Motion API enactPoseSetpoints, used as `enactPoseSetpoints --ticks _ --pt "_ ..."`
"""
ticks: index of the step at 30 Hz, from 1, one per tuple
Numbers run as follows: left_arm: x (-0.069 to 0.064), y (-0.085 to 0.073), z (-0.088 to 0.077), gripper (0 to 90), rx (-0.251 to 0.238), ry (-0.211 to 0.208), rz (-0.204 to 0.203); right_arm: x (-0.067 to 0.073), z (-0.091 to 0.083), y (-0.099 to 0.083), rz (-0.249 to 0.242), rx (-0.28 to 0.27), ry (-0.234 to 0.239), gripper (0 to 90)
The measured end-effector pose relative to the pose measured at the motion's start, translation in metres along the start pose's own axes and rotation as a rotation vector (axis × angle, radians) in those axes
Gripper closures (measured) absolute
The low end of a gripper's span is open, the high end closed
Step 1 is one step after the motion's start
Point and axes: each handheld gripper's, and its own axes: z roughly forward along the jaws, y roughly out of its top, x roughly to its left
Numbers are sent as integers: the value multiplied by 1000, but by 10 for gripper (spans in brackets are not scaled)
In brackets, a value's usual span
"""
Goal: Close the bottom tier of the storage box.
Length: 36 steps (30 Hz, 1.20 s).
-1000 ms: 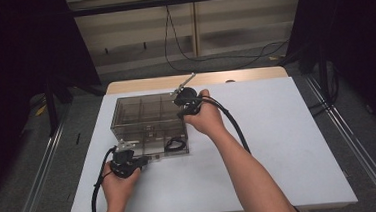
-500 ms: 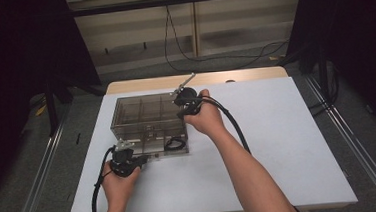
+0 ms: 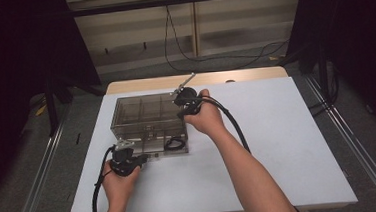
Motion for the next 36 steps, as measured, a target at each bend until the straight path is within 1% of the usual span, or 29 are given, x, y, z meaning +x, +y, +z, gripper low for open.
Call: enactPoseSetpoints --ticks 3,5,8,10,12,14,15,18,20,21,26,28,31,32,35,36 --pt "0 0 0 900 -1 0 -1 -1 0 0 -7 0 -1 900" --pt "-1 1 1 900 -3 0 -6 0 0 0 1 1 1 900" --pt "-1 2 1 900 -2 5 5 -1 0 0 1 1 1 900" --pt "-3 4 2 900 -14 4 1 -1 0 0 -1 1 1 900" --pt "-2 4 2 900 -9 5 8 -1 0 0 -1 -1 2 900" --pt "-2 5 3 900 -13 6 3 0 0 0 0 0 -1 900" --pt "-2 5 2 900 -8 7 8 0 0 0 -1 0 -2 900" --pt "-2 6 3 900 -12 10 0 0 0 0 0 -4 -5 900" --pt "-2 7 3 900 -9 10 7 -1 0 -1 -4 -5 2 900" --pt "-2 7 3 900 -10 13 9 0 0 -1 5 -8 2 900" --pt "-3 8 5 900 -17 9 -6 -1 0 0 2 -4 -1 900" --pt "-2 9 4 900 -11 11 -1 -1 0 -1 4 -8 2 900" --pt "-2 10 5 900 -13 14 -7 -1 0 -1 13 -10 3 900" --pt "-3 11 5 900 -12 16 -7 -1 0 -1 10 -11 3 900" --pt "-3 11 5 897 -21 10 -16 -1 0 -1 10 -12 2 900" --pt "-3 12 5 893 -21 10 -10 -1 0 -1 10 -12 1 900"
